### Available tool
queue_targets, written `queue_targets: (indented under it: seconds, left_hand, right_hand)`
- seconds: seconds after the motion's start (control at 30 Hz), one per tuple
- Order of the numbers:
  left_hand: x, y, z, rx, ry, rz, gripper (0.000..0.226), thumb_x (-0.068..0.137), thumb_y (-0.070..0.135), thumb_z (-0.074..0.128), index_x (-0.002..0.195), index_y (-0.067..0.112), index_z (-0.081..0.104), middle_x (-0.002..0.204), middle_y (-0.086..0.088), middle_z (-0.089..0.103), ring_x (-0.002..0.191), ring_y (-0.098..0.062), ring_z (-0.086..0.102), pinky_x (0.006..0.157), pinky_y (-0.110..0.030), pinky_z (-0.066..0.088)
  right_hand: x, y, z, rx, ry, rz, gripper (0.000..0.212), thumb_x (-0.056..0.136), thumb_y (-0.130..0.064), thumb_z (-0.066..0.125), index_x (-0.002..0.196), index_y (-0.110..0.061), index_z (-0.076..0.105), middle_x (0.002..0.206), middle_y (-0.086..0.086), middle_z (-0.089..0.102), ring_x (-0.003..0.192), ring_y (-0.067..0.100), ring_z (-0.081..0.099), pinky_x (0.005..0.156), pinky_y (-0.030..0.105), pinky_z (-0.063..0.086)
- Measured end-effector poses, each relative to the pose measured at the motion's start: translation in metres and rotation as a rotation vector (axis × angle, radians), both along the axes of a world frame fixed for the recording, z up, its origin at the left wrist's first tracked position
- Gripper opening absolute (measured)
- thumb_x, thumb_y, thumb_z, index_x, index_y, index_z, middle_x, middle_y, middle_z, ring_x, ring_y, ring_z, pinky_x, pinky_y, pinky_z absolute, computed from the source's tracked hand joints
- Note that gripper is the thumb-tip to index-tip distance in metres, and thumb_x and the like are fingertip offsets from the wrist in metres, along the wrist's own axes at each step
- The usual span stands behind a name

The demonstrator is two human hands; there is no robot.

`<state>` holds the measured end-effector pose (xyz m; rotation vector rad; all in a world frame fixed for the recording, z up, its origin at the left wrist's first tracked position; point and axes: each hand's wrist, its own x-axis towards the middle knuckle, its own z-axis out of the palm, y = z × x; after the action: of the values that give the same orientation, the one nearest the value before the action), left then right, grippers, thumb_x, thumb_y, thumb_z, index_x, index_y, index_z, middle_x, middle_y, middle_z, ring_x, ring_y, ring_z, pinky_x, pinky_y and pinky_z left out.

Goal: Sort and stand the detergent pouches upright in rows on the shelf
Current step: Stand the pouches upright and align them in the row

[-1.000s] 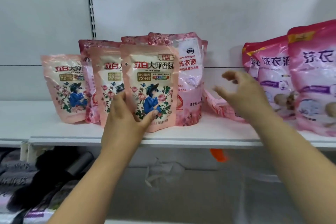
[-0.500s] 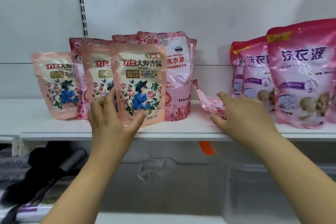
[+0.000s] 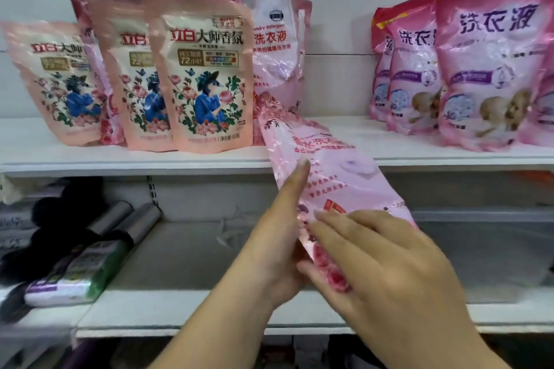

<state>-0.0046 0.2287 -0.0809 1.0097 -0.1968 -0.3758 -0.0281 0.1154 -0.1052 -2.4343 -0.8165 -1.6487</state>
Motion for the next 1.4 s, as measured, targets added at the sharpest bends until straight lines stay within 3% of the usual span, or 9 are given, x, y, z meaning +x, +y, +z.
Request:
queue_targets:
  seconds: [0.13,0.27,0.43,0.6,0.7,0.83,0.97,1.23,1.4]
  left_hand:
    - [0.002,-0.004,-0.014,-0.028,0.021,0.121,0.057,0.066,0.046,0.057,0.109,0.009,0.065,0.102,-0.016,0.07,0.092,-0.029,0.068,0.081,-0.042,0.055]
    - [-0.003,0.0,-0.025,-0.002,-0.021,0.13,0.044,0.069,0.042,0.055,0.099,0.012,0.065,0.094,-0.013,0.073,0.084,-0.026,0.07,0.072,-0.042,0.057]
    - [-0.006,0.008,-0.041,0.095,-0.018,-0.021,0.042,0.062,0.044,0.06,0.089,0.013,0.069,0.086,-0.011,0.073,0.075,-0.023,0.071,0.064,-0.036,0.059]
    - [-0.008,0.009,-0.052,0.14,-0.074,-0.01,0.071,0.041,0.057,0.08,0.097,0.014,0.07,0.096,-0.01,0.073,0.086,-0.024,0.07,0.065,-0.033,0.057]
    - [-0.005,0.008,-0.048,0.258,-0.197,0.169,0.075,0.053,0.06,0.073,0.111,0.015,0.06,0.101,-0.004,0.072,0.089,-0.022,0.069,0.068,-0.04,0.057]
    - [-0.007,0.004,-0.044,0.387,-0.225,0.379,0.034,0.06,0.042,0.059,0.083,0.017,0.061,0.069,0.005,0.073,0.058,-0.008,0.067,0.044,-0.019,0.047]
    - [-0.011,0.002,-0.046,0.444,-0.25,0.418,0.028,0.056,0.037,0.06,0.071,0.013,0.062,0.06,0.006,0.07,0.052,-0.005,0.065,0.044,-0.016,0.047]
    - [-0.002,0.003,-0.015,0.154,-0.169,0.527,0.025,0.058,0.037,0.062,0.063,0.013,0.067,0.067,-0.006,0.072,0.056,-0.017,0.068,0.053,-0.031,0.057]
    - [0.009,-0.01,0.052,0.057,-0.412,0.6,0.022,0.07,0.033,0.065,0.068,0.012,0.06,0.067,-0.007,0.071,0.062,-0.021,0.069,0.061,-0.037,0.057]
  right_hand:
    - [-0.006,-0.011,-0.014,0.133,0.381,0.213,0.057,0.082,-0.058,0.048,0.107,-0.011,0.069,0.114,-0.004,0.065,0.105,0.007,0.054,0.098,0.014,0.033]
    - [-0.014,-0.032,-0.008,0.725,0.634,0.261,0.054,0.062,-0.062,0.056,0.115,-0.049,0.049,0.125,-0.036,0.039,0.114,-0.021,0.036,0.093,-0.003,0.027]
    - [-0.002,-0.037,0.0,1.473,1.345,0.72,0.042,0.059,-0.048,0.065,0.089,-0.019,0.07,0.087,0.004,0.074,0.074,0.017,0.071,0.065,0.032,0.056]
    - [0.001,-0.034,-0.015,1.667,1.242,0.717,0.029,0.067,-0.029,0.062,0.087,-0.01,0.067,0.081,0.009,0.074,0.07,0.021,0.071,0.063,0.031,0.059]
    - [0.0,-0.031,-0.02,1.675,1.252,0.756,0.025,0.062,-0.023,0.066,0.079,-0.006,0.071,0.081,0.014,0.073,0.067,0.023,0.071,0.059,0.03,0.058]
    - [-0.003,-0.032,-0.015,1.59,1.286,0.851,0.018,0.05,-0.021,0.07,0.066,-0.014,0.077,0.079,0.01,0.074,0.068,0.02,0.071,0.054,0.027,0.056]
    - [0.001,-0.035,-0.013,1.676,1.178,0.866,0.014,0.052,-0.016,0.07,0.064,-0.016,0.076,0.078,0.011,0.074,0.07,0.022,0.072,0.059,0.031,0.058]
    - [0.006,-0.037,0.024,1.452,1.17,0.981,0.03,0.054,-0.024,0.072,0.08,-0.011,0.072,0.08,0.006,0.074,0.071,0.016,0.071,0.056,0.024,0.056]
    - [0.001,-0.029,0.045,1.19,1.131,0.893,0.042,0.059,-0.027,0.072,0.099,-0.019,0.062,0.085,-0.005,0.074,0.075,0.011,0.071,0.054,0.018,0.053]
